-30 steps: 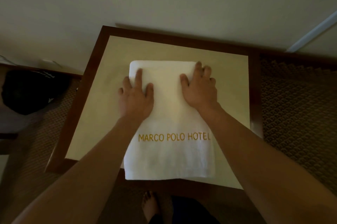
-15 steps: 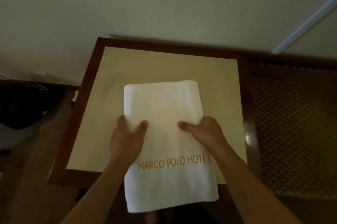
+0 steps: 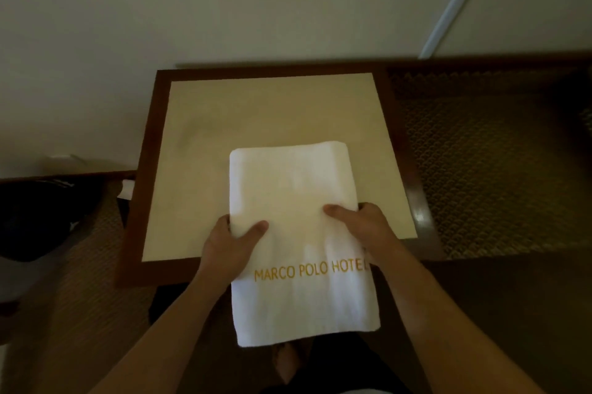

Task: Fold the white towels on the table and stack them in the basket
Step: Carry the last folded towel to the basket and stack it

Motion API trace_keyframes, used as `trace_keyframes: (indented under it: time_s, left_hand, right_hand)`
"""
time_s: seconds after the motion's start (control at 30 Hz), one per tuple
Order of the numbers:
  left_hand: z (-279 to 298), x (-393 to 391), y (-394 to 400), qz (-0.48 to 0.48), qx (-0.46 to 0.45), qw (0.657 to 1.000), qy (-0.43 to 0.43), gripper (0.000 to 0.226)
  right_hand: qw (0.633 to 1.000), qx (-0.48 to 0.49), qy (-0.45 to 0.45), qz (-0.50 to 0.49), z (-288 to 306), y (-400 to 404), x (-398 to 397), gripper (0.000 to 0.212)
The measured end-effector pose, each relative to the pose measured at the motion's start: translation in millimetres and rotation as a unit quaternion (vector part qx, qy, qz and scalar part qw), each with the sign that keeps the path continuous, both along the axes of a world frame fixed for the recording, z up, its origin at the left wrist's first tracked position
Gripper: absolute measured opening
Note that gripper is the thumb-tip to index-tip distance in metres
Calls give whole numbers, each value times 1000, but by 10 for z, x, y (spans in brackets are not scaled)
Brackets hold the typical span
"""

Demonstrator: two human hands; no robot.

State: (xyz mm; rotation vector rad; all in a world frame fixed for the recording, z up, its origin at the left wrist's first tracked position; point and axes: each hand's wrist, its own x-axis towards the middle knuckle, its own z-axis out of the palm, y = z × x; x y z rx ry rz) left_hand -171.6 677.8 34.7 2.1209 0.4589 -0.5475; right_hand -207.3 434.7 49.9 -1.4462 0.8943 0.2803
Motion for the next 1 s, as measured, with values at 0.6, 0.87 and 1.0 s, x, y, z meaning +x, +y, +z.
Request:
trace_keyframes:
  time_s: [0.6, 0.87, 1.0]
  left_hand:
    - [476, -771, -1639, -154, -185, 968, -65, 47]
    - [663, -1765, -3414, -276, -212, 934, -84, 55]
    - [689, -2453, -4430, -342, -248, 904, -65, 42]
  right_hand:
    - [962, -29, -151, -225, 304, -1244, -1752, 26]
    - [933, -89, -163, -307, 435, -2626, -3196, 37]
    - [902, -112, -159, -386, 521, -3299, -4095, 26]
